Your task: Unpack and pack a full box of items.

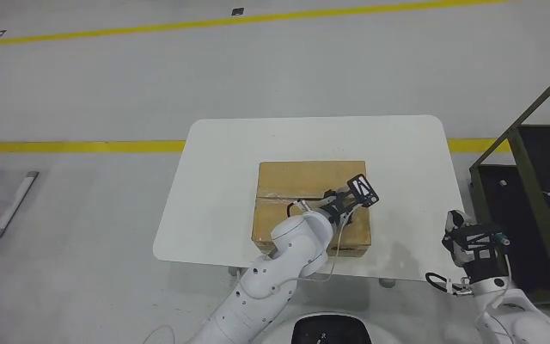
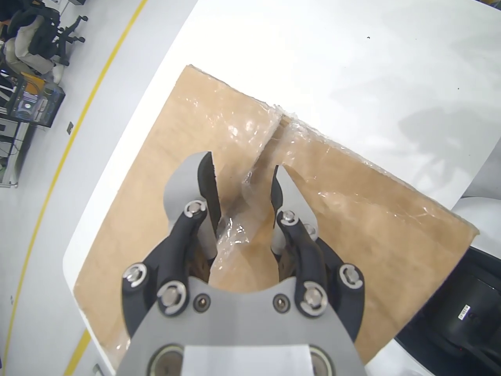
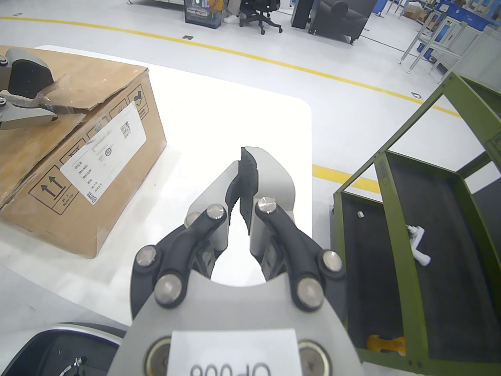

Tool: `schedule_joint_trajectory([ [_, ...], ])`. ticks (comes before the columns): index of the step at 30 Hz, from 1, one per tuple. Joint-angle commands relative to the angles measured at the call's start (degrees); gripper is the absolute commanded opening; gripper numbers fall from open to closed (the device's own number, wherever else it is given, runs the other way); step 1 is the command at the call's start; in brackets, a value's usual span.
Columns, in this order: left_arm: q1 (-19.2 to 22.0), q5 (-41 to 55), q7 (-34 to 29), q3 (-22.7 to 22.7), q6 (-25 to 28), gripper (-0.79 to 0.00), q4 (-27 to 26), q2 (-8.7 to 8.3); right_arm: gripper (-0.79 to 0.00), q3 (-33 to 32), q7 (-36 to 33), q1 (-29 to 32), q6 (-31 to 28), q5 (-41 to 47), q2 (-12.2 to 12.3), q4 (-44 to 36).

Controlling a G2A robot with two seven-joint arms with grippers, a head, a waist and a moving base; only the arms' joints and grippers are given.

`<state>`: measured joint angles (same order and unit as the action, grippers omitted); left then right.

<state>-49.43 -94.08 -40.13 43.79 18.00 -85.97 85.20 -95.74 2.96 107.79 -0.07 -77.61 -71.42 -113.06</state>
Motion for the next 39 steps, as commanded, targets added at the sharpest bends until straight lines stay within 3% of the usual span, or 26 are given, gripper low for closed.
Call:
schedule_joint_trajectory([
  [1,0.0,-0.2,0.1,0.1,0.1,-0.496,0.0,0.07,-0.785,0.0,0.0,0.0,0.0,0.0,0.0,0.0],
  [3,0.0,-0.4,0.2,0.2,0.0,-0.542,0.1,0.15,-0.785,0.0,0.0,0.0,-0.1,0.1,-0.1,0.0],
  [9,-0.6,-0.8,1.1,1.2,-0.6,-0.785,-0.6,0.22,-0.785,0.1,-0.1,-0.1,-0.3,0.2,-0.2,0.4],
  [19,-4.1,0.7,2.8,5.9,-1.5,-0.785,-8.2,-0.44,-0.785,0.2,-0.5,-1.4,-2.5,4.5,-0.4,-0.4],
  [25,-6.6,1.2,2.1,9.4,-2.3,-0.785,-13.5,-1.02,-0.785,1.1,-1.8,-4.9,-6.4,9.1,-0.4,-2.0],
  [28,-7.8,1.2,1.6,11.6,-2.9,-0.785,-16.2,-1.36,-0.785,3.5,-3.1,-7.3,-7.8,7.1,-0.4,-1.5],
  [39,-11.7,-0.2,-0.5,26.5,-2.5,-0.785,-23.9,-3.42,-0.785,15.5,-7.0,-17.5,-7.5,0.1,-1.1,8.2],
])
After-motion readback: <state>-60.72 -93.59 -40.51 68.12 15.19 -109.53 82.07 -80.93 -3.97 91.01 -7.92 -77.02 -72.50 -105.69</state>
